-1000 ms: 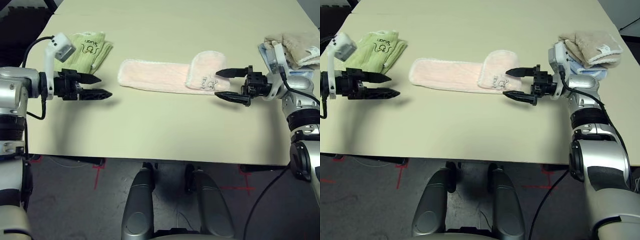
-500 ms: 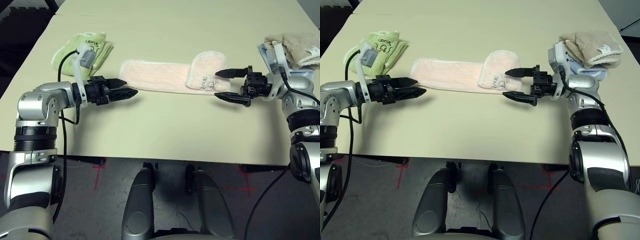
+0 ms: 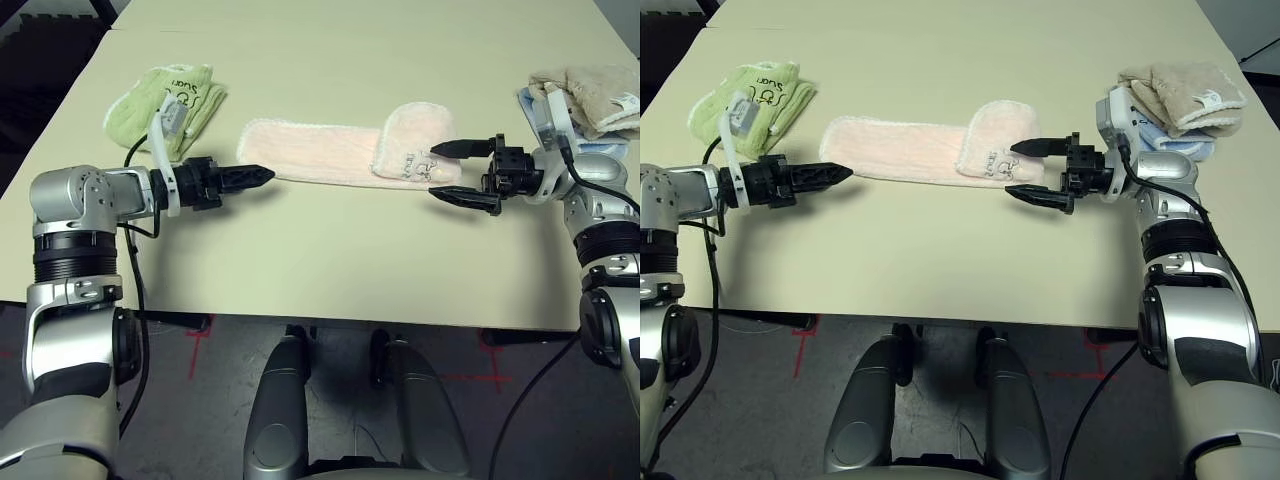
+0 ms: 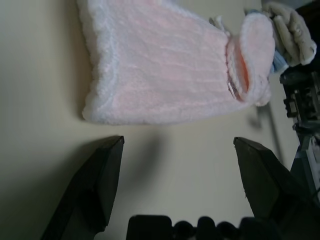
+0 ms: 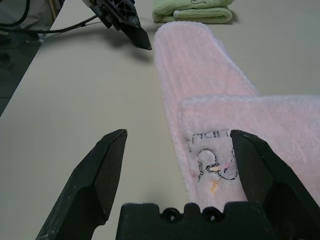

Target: Fold the towel and set it aside.

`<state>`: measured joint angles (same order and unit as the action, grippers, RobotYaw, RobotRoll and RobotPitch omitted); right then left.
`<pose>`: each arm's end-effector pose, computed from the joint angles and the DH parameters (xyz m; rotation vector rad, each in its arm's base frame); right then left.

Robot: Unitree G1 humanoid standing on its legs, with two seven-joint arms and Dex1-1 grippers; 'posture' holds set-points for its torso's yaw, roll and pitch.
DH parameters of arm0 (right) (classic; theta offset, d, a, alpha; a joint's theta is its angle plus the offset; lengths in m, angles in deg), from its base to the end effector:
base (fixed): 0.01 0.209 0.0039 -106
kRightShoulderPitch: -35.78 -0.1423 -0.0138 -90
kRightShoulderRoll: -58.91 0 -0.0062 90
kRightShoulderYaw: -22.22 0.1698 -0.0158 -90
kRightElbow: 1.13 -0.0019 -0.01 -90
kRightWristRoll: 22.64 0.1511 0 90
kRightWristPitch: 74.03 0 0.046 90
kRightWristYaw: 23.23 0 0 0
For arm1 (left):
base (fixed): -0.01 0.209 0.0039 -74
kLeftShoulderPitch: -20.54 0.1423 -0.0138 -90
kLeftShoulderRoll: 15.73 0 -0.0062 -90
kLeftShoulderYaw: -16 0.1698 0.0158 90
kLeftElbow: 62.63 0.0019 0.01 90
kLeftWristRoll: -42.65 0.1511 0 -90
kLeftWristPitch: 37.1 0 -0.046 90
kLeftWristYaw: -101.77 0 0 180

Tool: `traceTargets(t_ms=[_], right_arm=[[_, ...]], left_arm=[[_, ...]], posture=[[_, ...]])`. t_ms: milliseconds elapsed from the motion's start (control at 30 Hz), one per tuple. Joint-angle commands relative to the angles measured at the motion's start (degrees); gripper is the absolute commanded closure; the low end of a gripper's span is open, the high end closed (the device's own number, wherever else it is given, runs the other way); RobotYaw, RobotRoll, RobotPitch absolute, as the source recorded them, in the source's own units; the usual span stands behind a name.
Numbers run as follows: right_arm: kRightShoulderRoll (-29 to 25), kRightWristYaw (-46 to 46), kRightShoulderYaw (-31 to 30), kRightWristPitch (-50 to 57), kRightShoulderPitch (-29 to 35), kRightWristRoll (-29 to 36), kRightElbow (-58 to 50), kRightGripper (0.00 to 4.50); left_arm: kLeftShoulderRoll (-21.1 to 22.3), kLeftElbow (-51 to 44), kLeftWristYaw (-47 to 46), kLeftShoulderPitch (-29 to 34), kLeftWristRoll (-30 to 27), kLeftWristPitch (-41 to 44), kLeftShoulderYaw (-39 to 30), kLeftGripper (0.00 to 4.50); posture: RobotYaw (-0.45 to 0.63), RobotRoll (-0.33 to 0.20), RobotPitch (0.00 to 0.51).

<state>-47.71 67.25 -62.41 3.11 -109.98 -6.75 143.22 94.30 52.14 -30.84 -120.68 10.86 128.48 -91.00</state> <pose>0.3431 -0.2691 0.2082 -0.3504 -0.1636 1.3030 0.3033 0.2698 0.2276 -0.5201 0.5169 -0.7325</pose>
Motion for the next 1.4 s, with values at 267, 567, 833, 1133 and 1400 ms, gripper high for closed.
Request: traceTargets(t_ms=[267,567,833,1133,1400], right_arm=[[-0.4,0.4,0.3,0.2,0.8,0.3,-0.5,0.0],[-0.4,0.2,0.2,0.2,0.7,0.1,-0.3,0.0],[-0.2,0.1,0.1,0.0,0.4,-0.1,-0.1,0.0],[-0.2,-0.1,0.0,0.0,0.2,-0.3,0.2,0.0],[-0.3,-0.3,0.2,0.1,-0.7,-0.4,1.3,0.0]], left_arm=[[-4.4,3.7,-11.2,-0.8,-0.6,-2.1,-6.6,0.04],[-5.6,5.1,-16.3,-1.6,-1.1,-6.3,-8.6,0.04],[-6.2,6.3,-20.3,-2.1,-1.1,-10.1,-8.9,2.23],[-5.8,6.2,-23.3,-2.1,-2.3,-10.7,-10.5,4.45],[-3.5,-5.2,-24.8,2.3,-6.3,-2.1,-14.1,4.45]], posture=[[0.06,0.0,0.245],[0.06,0.0,0.247],[0.06,0.0,0.247],[0.06,0.0,0.247],[0.07,0.0,0.244]])
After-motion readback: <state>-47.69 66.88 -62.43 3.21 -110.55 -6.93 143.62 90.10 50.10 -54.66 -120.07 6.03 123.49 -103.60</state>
